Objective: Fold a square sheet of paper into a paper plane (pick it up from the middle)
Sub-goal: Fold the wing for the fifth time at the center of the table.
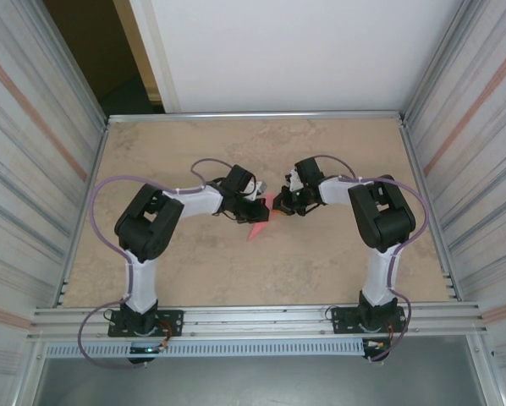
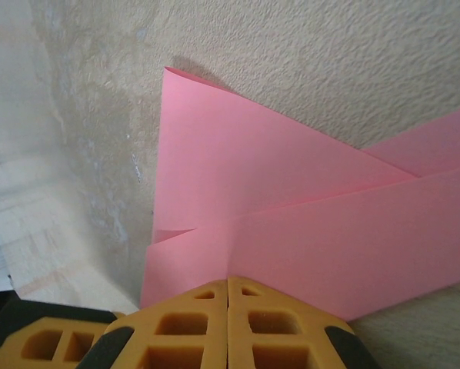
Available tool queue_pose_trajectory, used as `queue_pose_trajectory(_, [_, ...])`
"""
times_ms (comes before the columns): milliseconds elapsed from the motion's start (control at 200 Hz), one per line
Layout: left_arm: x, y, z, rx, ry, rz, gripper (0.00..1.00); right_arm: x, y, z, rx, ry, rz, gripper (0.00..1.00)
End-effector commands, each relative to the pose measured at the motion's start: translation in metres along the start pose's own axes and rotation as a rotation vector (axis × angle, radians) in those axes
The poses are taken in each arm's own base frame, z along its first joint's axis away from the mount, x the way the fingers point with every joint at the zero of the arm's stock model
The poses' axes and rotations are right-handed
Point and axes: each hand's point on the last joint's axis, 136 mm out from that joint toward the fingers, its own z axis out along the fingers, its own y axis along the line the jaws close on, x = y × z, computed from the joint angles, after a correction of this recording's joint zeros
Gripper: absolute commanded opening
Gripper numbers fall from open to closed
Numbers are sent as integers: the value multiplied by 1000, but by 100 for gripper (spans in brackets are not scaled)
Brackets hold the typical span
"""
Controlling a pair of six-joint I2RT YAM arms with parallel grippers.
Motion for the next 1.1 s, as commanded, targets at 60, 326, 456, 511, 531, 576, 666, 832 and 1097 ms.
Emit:
queue_pose_trajectory(60, [-1,-1,9,0,40,19,4,12,-22,9,77,54,36,7])
queue_pose_trajectory(326, [21,26,15,-93,113,-30,2,14,-33,12,127,74,48,6])
queue_pose_trajectory(456, [36,33,12,-112,149,-51,1,15,-40,12,160,83,58,6])
queue_pose_trajectory(511, [42,33,9,-113,156,-55,1,15,-42,12,172,84,59,6])
queue_pose_trajectory(531, [44,34,7,-116,159,-58,1,15,-43,11,177,85,62,6])
queue_pose_trajectory(576, [48,33,3,-115,165,-61,1,16,-45,12,186,91,64,6])
queue_pose_trajectory(666, [59,33,-5,-116,179,-66,2,15,-47,13,195,94,66,6])
queue_pose_trajectory(832, [80,37,-16,-116,204,-94,3,16,-49,14,200,99,66,6])
queue_pose_trajectory(1097, [110,45,-32,-93,220,-147,5,16,-47,13,189,105,56,6])
